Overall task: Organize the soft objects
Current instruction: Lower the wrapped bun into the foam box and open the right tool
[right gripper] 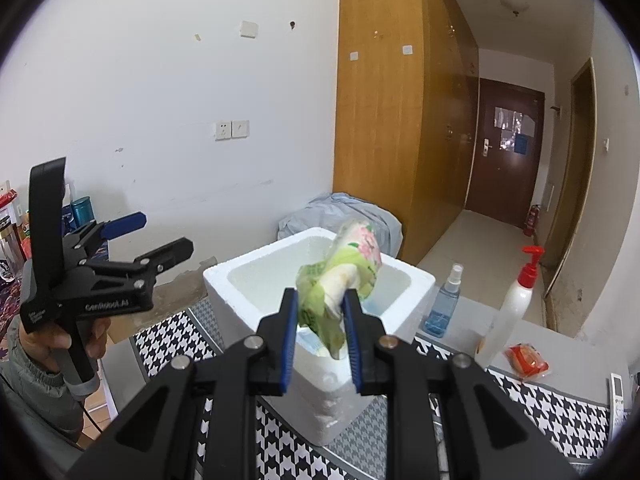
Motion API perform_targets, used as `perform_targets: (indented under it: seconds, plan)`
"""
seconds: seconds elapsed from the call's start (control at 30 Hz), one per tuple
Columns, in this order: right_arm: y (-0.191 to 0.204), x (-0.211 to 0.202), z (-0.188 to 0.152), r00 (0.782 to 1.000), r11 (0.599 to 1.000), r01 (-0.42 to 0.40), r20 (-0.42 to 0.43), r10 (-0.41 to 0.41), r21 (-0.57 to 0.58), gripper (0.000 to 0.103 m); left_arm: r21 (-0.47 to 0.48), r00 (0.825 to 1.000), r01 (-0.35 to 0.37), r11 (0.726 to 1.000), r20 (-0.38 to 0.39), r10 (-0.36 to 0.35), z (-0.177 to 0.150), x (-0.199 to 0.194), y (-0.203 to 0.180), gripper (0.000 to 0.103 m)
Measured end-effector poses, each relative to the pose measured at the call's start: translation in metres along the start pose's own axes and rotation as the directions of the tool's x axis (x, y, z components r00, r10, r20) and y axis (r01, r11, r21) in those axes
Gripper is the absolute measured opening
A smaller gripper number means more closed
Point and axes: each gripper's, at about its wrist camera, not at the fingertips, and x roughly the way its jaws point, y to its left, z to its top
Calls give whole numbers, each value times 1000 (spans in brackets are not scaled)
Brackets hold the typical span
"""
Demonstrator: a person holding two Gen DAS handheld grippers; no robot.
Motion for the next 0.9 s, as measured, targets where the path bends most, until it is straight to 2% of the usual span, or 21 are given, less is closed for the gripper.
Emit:
perform_targets:
  seconds: [0.13, 0.23, 0.67, 0.77, 0.83, 0.9]
  plan:
    - [2, 8, 3, 1000, 1000, -12, -9, 12, -3, 26, -11, 1000, 7, 1000, 2, -7, -4, -3, 3, 102]
    - [2, 16, 5, 1000, 1000, -11, -22, 11, -7, 26, -16, 1000, -13, 1000, -9, 13, -7, -1, 5, 102]
    - [-3, 39, 11, 998, 999, -31, -58, 32, 9, 26, -48, 1000, 10, 999, -10, -11, -15, -5, 12, 102]
    - [-5, 45, 13, 997, 999, -36, -63, 37, 13, 31, -52, 1000, 17, 999, -13, -18, -15, -5, 12, 102]
    - [-7, 49, 14, 997, 999, -34, -68, 36, 23, 39, -50, 1000, 22, 998, -16, -23, -16, -4, 10, 102]
    - [-8, 55, 12, 996, 999, -29, -86, 31, 21, 55, -49, 999, 28, 998, -19, -28, -16, -4, 9, 102]
